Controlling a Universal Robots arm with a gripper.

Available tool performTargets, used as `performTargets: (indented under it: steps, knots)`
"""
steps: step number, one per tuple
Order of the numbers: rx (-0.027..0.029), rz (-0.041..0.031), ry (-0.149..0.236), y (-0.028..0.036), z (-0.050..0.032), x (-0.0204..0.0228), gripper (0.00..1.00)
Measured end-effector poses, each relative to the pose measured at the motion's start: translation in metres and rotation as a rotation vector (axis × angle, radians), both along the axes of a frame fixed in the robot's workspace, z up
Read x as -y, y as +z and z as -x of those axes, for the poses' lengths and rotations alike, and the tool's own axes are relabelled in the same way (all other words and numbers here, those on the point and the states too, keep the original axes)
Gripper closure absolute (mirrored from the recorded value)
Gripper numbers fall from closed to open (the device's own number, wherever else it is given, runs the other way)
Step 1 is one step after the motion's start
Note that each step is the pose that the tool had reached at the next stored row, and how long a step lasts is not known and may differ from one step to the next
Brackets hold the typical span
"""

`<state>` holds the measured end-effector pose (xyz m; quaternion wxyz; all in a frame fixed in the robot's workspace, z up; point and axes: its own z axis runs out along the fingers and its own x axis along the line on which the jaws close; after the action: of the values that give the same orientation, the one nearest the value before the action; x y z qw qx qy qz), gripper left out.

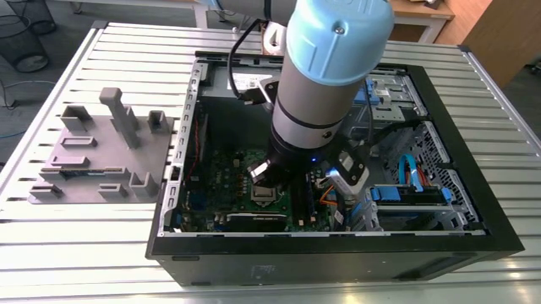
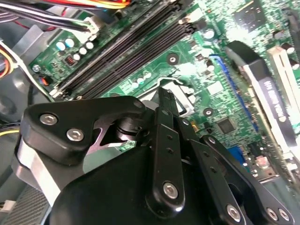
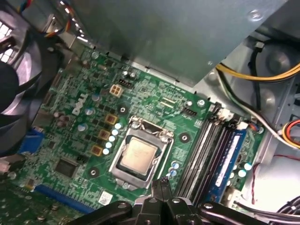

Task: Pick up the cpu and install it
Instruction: 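Close the cpu cover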

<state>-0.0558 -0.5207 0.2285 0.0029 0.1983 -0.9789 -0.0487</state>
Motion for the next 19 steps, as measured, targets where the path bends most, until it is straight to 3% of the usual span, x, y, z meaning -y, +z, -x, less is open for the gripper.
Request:
performTargets:
  steps: [2,6,7,9,11,19]
  knots:
    - [0.0000,0.0012,0.000,-0.0001,0.0009,0.0030,0.89]
    - [0.0001,0.0021,0.000,-0.0001,0.0009,0.0032,0.89]
    - [0.0000,0.0070,0.000,-0.0001,0.0009,0.0033,0.89]
    - [0.0000,0.0286,0.000,-0.0002,0.0009,0.0033,0.89]
    - [0.0001,0.0391,0.000,-0.0008,0.0009,0.0035,0.89]
    - [0.0001,0.0399,0.000,-0.0025,0.0063,0.0100,0.89]
